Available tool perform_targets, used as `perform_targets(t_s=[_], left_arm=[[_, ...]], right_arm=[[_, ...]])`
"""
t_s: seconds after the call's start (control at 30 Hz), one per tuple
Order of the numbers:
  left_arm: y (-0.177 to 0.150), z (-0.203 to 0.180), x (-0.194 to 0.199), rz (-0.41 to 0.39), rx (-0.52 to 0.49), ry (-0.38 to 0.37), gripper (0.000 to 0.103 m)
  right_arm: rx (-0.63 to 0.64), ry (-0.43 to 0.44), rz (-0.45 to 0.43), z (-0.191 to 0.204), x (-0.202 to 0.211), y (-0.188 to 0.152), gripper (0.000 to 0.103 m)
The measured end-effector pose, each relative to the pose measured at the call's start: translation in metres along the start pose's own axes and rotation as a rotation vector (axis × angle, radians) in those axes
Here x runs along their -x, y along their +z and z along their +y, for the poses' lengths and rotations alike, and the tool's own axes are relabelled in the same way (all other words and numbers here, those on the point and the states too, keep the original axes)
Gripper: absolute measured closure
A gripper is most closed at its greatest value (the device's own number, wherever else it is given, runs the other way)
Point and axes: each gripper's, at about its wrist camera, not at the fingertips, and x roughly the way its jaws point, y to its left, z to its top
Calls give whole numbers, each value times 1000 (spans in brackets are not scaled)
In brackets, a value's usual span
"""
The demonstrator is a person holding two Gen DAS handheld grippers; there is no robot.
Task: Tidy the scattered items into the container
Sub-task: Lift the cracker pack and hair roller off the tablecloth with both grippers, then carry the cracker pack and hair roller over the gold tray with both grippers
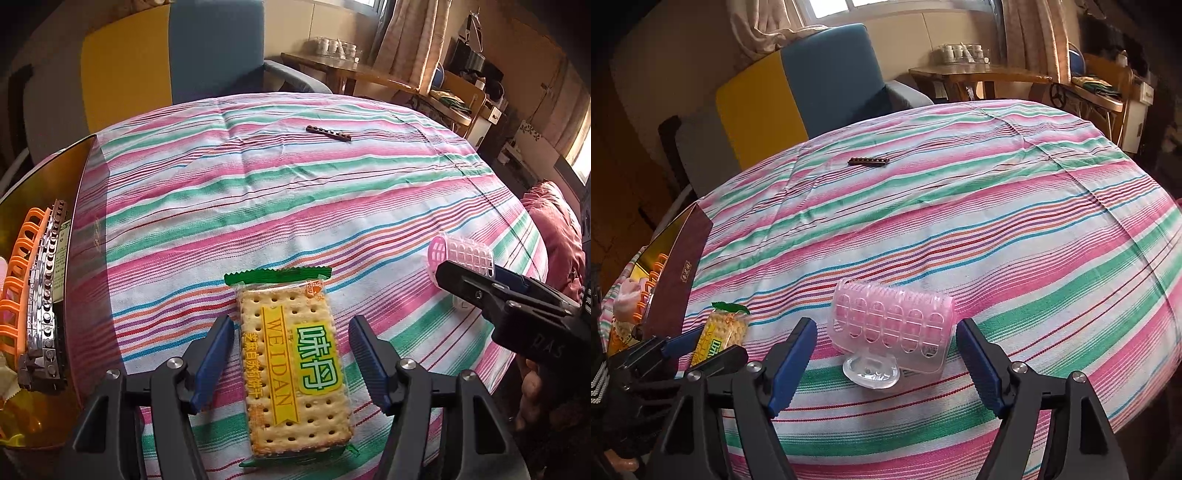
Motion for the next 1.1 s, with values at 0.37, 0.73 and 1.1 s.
perform_targets(t_s=[0.37,0.73,1.1], left_arm=[[-3,-5,-1,-21,-51,34,37],[-1,4,10,-46,-3,-36,54],[-4,2,26,-67,5,-64,54]], right_arm=[[22,-50,-11,4,-1,-3,33],[32,-54,-5,6,2,-4,34],[41,-43,-3,11,6,-6,34]])
